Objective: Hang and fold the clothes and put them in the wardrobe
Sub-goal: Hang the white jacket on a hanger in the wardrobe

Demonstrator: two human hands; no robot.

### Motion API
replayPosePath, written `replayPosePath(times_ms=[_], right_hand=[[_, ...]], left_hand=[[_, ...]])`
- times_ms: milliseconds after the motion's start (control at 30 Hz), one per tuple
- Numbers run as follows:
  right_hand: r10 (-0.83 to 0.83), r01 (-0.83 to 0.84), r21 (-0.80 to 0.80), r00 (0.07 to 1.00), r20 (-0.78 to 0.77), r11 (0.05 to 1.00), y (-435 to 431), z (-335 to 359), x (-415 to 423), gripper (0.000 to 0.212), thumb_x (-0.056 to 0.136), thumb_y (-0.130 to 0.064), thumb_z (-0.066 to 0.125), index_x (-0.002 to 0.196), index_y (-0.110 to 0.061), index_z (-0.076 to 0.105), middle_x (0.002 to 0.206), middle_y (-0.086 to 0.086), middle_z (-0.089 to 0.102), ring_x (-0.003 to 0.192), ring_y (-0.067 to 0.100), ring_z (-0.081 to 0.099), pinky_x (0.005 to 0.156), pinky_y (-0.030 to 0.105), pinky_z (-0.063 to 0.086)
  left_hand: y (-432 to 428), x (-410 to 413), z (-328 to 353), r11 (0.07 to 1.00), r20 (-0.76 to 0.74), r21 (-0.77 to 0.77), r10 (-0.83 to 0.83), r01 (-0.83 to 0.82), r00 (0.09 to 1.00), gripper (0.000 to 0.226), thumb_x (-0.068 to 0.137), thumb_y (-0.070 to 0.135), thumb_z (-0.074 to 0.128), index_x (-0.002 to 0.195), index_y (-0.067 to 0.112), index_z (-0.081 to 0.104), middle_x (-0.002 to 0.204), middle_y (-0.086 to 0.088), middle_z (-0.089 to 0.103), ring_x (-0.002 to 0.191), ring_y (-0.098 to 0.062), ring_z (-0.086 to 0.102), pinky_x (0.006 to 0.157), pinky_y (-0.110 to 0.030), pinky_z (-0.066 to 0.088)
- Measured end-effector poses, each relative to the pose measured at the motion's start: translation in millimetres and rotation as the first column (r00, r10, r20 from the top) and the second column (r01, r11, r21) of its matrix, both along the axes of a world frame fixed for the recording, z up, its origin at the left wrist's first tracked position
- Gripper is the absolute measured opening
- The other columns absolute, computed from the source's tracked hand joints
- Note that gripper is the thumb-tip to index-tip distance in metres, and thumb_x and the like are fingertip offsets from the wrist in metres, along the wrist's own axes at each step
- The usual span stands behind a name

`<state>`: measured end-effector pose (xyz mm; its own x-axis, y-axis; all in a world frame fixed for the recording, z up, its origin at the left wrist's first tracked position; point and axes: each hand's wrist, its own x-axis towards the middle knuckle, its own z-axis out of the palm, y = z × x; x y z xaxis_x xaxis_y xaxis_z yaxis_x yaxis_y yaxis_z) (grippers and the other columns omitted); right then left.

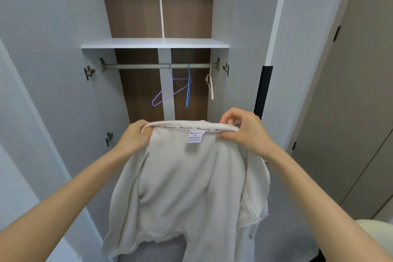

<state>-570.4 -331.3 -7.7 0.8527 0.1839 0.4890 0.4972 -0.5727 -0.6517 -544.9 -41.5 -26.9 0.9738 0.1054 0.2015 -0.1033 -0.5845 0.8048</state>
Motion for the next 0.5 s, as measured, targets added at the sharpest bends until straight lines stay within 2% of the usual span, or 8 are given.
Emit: replayPosePath(times_ms=[67, 100, 167, 233, 300, 333, 400, 500], right_hand=[[-0.061, 0.066, -0.157, 0.997, 0.037, 0.985, 2.5, -11.8, 8.5, 0.034, 0.069, -0.007, 0.073, 0.073, -0.035, 0.054, 0.073, -0.005, 0.059, 0.068, 0.009, 0.052, 0.056, 0.021, 0.036], [-0.079, 0.078, -0.249, 0.997, 0.006, 0.965, 1.0, -23.2, 12.3, 0.035, 0.072, -0.005, 0.068, 0.075, -0.035, 0.050, 0.076, -0.003, 0.057, 0.070, 0.013, 0.051, 0.055, 0.023, 0.032], [-0.113, 0.085, -0.372, 0.992, -0.054, 0.924, -6.8, -42.9, 17.3, 0.032, 0.078, -0.004, 0.061, 0.079, -0.032, 0.046, 0.080, -0.004, 0.050, 0.074, 0.018, 0.049, 0.054, 0.024, 0.025], [-0.127, 0.096, -0.404, 0.991, -0.050, 0.910, -13.7, -50.2, 19.0, 0.034, 0.080, 0.001, 0.056, 0.079, -0.030, 0.044, 0.081, -0.006, 0.045, 0.074, 0.020, 0.047, 0.054, 0.025, 0.025], [-0.140, 0.145, -0.426, 0.989, 0.044, 0.893, -16.5, -50.7, 19.3, 0.038, 0.073, 0.008, 0.048, 0.081, -0.027, 0.038, 0.085, -0.006, 0.038, 0.071, 0.021, 0.042, 0.051, 0.030, 0.027], [-0.163, 0.200, -0.445, 0.979, 0.120, 0.873, -17.3, -50.0, 19.0, 0.040, 0.069, 0.011, 0.046, 0.083, -0.026, 0.035, 0.089, -0.005, 0.035, 0.071, 0.021, 0.040, 0.050, 0.033, 0.029], [-0.249, 0.335, -0.486, 0.940, 0.233, 0.807, -22.3, -48.8, 18.7, 0.040, 0.068, 0.011, 0.047, 0.086, -0.022, 0.032, 0.095, -0.002, 0.033, 0.078, 0.021, 0.037, 0.047, 0.033, 0.030], [-0.351, 0.372, -0.564, 0.924, 0.151, 0.738, -34.0, -55.5, 18.1, 0.027, 0.078, 0.003, 0.051, 0.089, -0.016, 0.034, 0.097, 0.005, 0.037, 0.082, 0.023, 0.038, 0.052, 0.029, 0.027]], left_hand=[[-0.2, -3.3, 2.6, 0.977, -0.100, -0.211, -0.029, 0.007, 0.995, 0.013, 0.091, 0.011, 0.051, 0.081, 0.007, 0.060, 0.082, -0.007, 0.056, 0.078, -0.020, 0.048, 0.064, -0.030, 0.032], [1.9, -6.6, 5.3, 0.981, -0.072, -0.190, -0.041, 0.027, 0.997, 0.015, 0.089, 0.011, 0.053, 0.075, 0.011, 0.057, 0.077, -0.004, 0.055, 0.074, -0.019, 0.047, 0.061, -0.028, 0.032], [9.8, -13.5, 10.9, 0.979, 0.086, 0.191, -0.090, 0.073, 0.992, 0.016, 0.088, 0.020, 0.057, 0.073, 0.021, 0.055, 0.068, 0.007, 0.057, 0.066, -0.014, 0.050, 0.056, -0.028, 0.036], [14.2, -21.6, 15.2, 0.796, 0.304, 0.603, -0.171, -0.050, 0.937, 0.006, 0.089, 0.029, 0.058, 0.086, 0.029, 0.053, 0.072, 0.011, 0.057, 0.063, -0.016, 0.052, 0.050, -0.028, 0.036], [15.0, -26.7, 15.9, 0.612, 0.489, 0.758, -0.307, -0.224, 0.816, 0.010, 0.092, 0.020, 0.057, 0.097, 0.024, 0.049, 0.079, 0.005, 0.056, 0.057, -0.022, 0.053, 0.041, -0.025, 0.033], [14.7, -29.3, 15.9, 0.565, 0.537, 0.774, -0.346, -0.286, 0.769, 0.017, 0.089, 0.012, 0.058, 0.098, 0.021, 0.047, 0.079, -0.002, 0.054, 0.051, -0.026, 0.051, 0.037, -0.024, 0.031], [17.1, -31.6, 19.4, 0.573, 0.596, 0.739, -0.312, -0.353, 0.740, 0.030, 0.083, 0.002, 0.062, 0.100, 0.018, 0.045, 0.085, -0.009, 0.052, 0.046, -0.029, 0.048, 0.035, -0.021, 0.028], [27.6, -29.4, 17.6, 0.636, 0.574, 0.680, -0.154, -0.364, 0.804, 0.031, 0.083, 0.003, 0.065, 0.102, 0.019, 0.047, 0.099, -0.008, 0.046, 0.054, -0.027, 0.046, 0.038, -0.022, 0.032]])
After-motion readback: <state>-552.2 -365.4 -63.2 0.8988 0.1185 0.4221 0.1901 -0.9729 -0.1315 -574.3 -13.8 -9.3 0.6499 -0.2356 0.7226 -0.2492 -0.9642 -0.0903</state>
